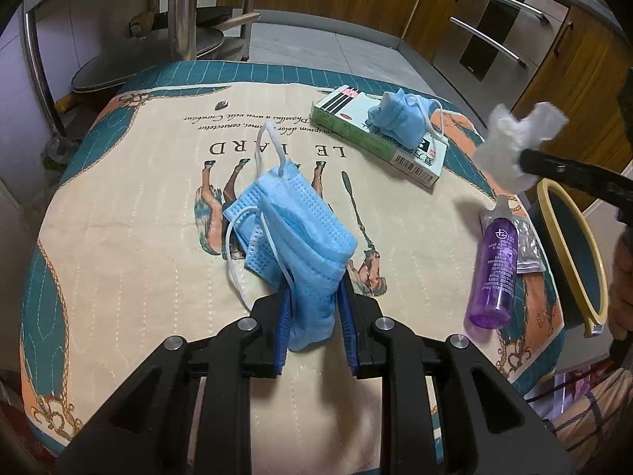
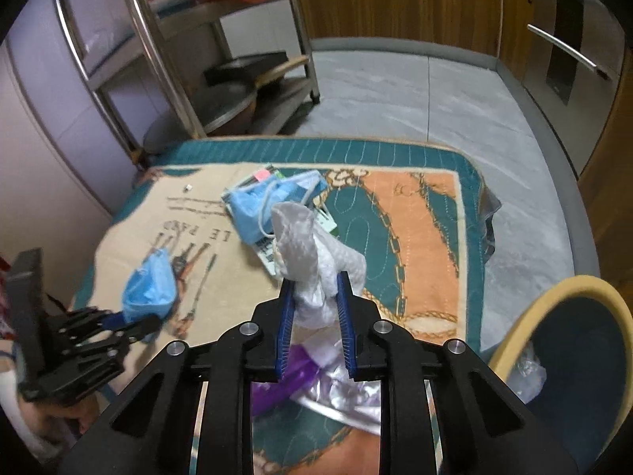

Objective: Collect trash
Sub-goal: 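Grasp the blue face mask with left gripper while right grasps white tissue, then carry mask and tissue over the bin and open the right gripper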

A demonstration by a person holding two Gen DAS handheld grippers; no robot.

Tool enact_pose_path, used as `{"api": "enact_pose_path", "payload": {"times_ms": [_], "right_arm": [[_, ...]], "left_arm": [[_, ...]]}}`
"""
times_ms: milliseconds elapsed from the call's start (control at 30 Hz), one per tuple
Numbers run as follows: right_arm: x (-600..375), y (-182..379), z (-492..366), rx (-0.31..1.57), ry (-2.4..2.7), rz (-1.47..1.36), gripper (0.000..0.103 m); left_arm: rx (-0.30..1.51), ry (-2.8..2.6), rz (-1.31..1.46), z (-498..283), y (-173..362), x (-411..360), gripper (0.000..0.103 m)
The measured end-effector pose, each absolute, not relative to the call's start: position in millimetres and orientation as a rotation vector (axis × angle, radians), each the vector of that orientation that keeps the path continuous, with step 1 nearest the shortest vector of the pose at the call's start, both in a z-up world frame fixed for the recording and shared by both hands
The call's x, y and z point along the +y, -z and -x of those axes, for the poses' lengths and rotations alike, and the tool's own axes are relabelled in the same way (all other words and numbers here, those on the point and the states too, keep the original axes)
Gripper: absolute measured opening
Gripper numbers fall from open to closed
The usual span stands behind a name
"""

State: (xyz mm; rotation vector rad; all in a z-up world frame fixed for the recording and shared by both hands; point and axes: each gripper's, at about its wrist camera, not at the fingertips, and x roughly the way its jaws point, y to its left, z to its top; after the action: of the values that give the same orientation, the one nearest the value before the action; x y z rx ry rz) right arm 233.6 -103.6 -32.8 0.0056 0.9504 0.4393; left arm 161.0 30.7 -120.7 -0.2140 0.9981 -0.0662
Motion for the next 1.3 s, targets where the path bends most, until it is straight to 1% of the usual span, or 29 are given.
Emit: {"api": "enact_pose_path", "payload": {"times_ms": [267,600,933,1300], "right_arm": [[-129.0,3.3,-203.3,0.890,-0.466,-0.107,0.023],[-163.3,-16.1,-165.6,0.832,-0.471,-0.193,0.023],[-209.5,-21.9,-133.2,0.800,-0.391,-0.229,0.023],[-261.0,-18.3,-106.6,0.760,-0.273,-0.268,0.023]], "left_arm": [[0.987,0.101,0.228,-154.8,111.8,31.9,0.015],[0.909,0.141,0.211,-133.2,80.7,20.4,0.015],[0.870,0.179,0.210,-120.9,57.3,10.1,0.015],[0.841,0.281,0.176,-119.1,28.7,-39.7,0.015]]}}
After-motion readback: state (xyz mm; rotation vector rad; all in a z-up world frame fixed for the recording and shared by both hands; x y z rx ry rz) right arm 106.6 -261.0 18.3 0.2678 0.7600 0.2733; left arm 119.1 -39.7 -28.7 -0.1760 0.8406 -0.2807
